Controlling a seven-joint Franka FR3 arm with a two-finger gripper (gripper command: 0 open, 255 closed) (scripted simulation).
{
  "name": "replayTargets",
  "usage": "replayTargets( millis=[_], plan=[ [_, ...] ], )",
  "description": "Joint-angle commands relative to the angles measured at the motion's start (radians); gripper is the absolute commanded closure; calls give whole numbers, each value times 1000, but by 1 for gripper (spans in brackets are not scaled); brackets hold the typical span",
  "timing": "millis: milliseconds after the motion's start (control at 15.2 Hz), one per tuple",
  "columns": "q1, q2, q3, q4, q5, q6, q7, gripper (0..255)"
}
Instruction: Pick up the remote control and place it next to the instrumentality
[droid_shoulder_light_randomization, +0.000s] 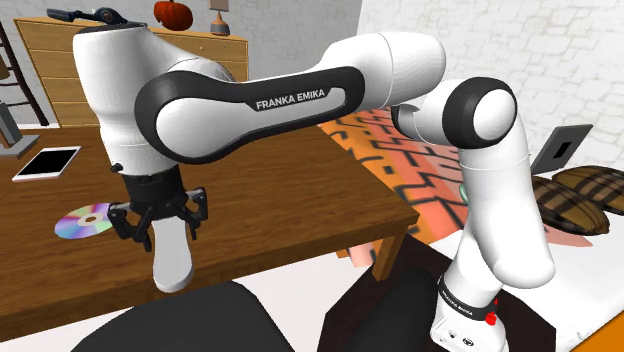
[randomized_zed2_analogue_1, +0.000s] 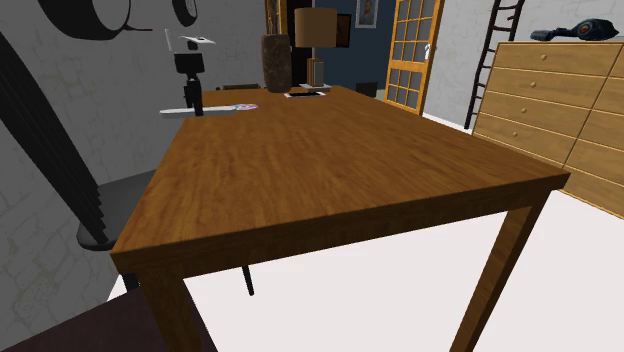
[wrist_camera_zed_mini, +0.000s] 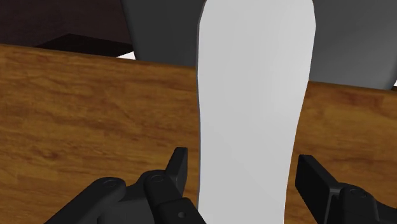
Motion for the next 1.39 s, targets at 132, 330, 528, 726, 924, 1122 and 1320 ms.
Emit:
replayTargets(
  millis=[132, 330, 528, 726, 924, 1122, 1320],
  plan=[
    [0, -1, 0, -2, 0, 2, 0, 255],
    [0, -1, 0, -2, 0, 2, 0, 0],
    [-1, -1, 0, -3, 0, 3, 0, 0],
    [6, 0, 1, 33, 1, -32, -3, 0],
    [32, 14, 1, 152, -3, -134, -10, 0],
    [32, 13, 1, 152, -3, -134, -10, 0],
    [32, 14, 1, 152, -3, -134, -10, 0]
  ],
)
